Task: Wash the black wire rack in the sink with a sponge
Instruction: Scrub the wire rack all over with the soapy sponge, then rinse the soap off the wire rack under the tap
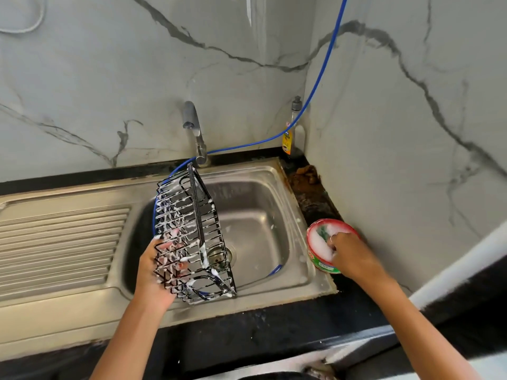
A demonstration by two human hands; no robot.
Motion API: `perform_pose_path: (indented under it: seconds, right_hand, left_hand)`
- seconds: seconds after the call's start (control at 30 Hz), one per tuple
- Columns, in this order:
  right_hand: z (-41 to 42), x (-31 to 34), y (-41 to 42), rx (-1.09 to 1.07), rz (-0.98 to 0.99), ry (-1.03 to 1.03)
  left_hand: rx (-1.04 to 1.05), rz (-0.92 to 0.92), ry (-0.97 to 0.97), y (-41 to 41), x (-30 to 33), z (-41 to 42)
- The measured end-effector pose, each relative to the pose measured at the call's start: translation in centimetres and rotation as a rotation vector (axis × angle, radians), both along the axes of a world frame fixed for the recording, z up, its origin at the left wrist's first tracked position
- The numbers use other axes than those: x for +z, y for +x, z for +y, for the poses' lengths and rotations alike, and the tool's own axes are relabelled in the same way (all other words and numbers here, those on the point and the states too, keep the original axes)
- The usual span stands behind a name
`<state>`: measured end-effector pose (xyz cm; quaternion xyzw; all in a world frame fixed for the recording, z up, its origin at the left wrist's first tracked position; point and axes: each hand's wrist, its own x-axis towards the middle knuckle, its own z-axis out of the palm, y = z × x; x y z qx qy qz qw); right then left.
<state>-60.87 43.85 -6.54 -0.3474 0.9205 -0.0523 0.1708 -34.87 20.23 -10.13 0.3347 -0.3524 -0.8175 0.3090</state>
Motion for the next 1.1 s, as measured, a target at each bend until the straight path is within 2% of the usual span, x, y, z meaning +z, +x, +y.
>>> perform_pose_path:
  seconds: [0.33, 0.47, 0.53, 0.7, 0.83, 1.0, 1.1]
  right_hand:
    - [-2.5, 2.2, -1.9, 0.200, -0.061, 0.327]
    - [-4.6, 4.5, -2.8, 0.300, -0.010, 0.423]
    - [-6.3, 5.7, -3.2, 0.326, -0.033, 0.383]
    - [-11.1, 8.3, -2.8, 0.375, -0.109, 0.119]
    - [-17.0, 8.9, -1.3, 0.475, -0.256, 0.053]
    - [-24.8, 8.2, -0.3, 0.519, -0.249, -0.091]
    - [-28.5, 7.8, -0.3, 0.557, -0.251, -0.195]
  left_hand:
    - [0.146, 0.064, 0.006, 1.2, 1.6, 1.6]
    - [0.165, 0.069, -0.001, 1.7, 2.7, 2.1]
    - [0.155, 0.064, 0.021, 2.1, 2.9, 1.9]
    - [0.192, 0.003, 0.030, 2.7, 3.5, 1.8]
    - [0.196, -0.006, 0.020, 2.6, 4.2, 1.2]
    - [0.156, -0.045, 0.082, 1.9, 5.9, 0.7]
    - [0.177, -0.129, 0.112, 1.5, 6.2, -0.3]
